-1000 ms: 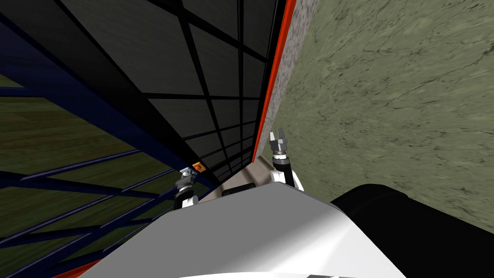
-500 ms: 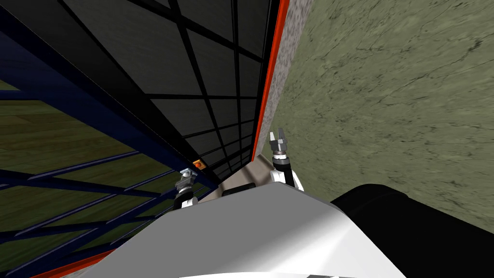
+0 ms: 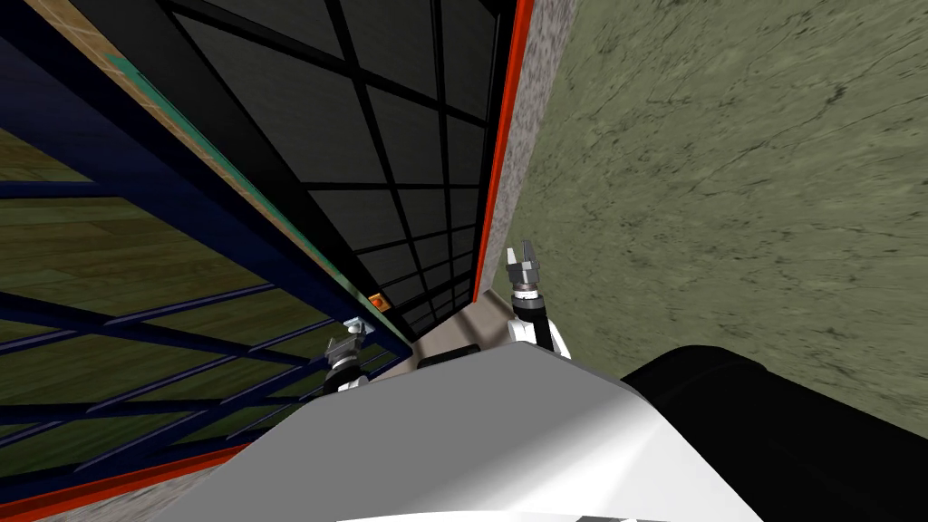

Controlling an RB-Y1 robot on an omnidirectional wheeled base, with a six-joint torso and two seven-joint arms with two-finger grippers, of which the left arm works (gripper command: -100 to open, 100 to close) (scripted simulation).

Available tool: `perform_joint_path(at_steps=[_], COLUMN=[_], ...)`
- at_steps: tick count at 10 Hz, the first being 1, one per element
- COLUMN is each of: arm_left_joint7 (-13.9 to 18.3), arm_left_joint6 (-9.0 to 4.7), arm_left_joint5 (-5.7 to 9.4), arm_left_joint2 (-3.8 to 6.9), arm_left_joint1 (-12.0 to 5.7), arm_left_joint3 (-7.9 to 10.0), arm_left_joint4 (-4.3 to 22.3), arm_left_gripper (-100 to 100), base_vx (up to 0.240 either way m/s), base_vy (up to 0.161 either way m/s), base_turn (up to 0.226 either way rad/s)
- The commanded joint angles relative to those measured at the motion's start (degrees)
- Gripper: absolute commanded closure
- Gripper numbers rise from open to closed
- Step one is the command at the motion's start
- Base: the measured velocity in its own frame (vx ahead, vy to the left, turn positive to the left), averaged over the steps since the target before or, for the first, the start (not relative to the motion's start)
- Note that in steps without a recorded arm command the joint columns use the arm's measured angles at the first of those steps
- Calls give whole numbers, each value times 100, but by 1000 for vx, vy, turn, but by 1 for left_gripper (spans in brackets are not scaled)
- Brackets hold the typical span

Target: Pull the door open

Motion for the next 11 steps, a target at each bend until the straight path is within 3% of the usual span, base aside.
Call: perform_joint_path(at_steps=[1, 4, 5, 6, 7, 10, 11], arm_left_joint7=[-3, -2, -2, -2, 1, 1, 1], arm_left_joint6=[-16, -14, -14, -102, -11, -24, -11], arm_left_joint5=[41, 45, 45, 45, 54, 54, 54], arm_left_joint2=[66, 76, 76, 76, 95, 95, 95], arm_left_joint1=[85, 119, -22, -120, 185, 87, 185], arm_left_joint3=[78, 86, 86, 86, 101, 101, 101], arm_left_joint4=[163, 180, 404, 612, 213, 312, 213], arm_left_gripper=[100, 100, 100, 100, 100, 100, 100], base_vx=[-73, -30, -13, -6, -50, -46, -7], base_vy=[-15, -4, -5, -4, 9, -13, 2], base_turn=[17, 20, 2, -7, 15, 6, 12])
